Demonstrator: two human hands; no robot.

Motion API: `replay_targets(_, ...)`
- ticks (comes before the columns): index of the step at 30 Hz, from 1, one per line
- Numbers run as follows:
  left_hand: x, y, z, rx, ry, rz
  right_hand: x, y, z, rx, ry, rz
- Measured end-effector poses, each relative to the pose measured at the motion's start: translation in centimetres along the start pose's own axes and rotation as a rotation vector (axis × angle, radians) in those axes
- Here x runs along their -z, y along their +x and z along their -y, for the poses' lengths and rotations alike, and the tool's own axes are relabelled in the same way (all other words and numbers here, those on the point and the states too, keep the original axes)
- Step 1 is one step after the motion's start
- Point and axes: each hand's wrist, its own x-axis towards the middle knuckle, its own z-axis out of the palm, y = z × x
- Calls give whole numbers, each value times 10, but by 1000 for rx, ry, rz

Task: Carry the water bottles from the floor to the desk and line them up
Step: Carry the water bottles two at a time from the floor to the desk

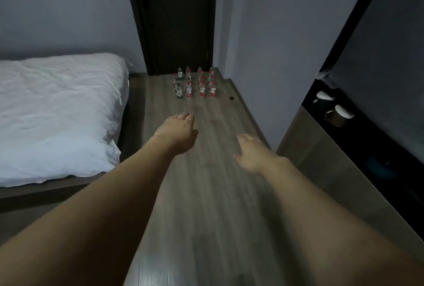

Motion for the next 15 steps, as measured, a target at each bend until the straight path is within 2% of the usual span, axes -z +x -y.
replay_targets(10, -33, 100, 71, 17, -3, 97, -8, 131, 23, -59, 32, 62)
replay_targets(15, -22, 174, 125, 2, -13, 117, 19, 206, 46, -94, 38, 43)
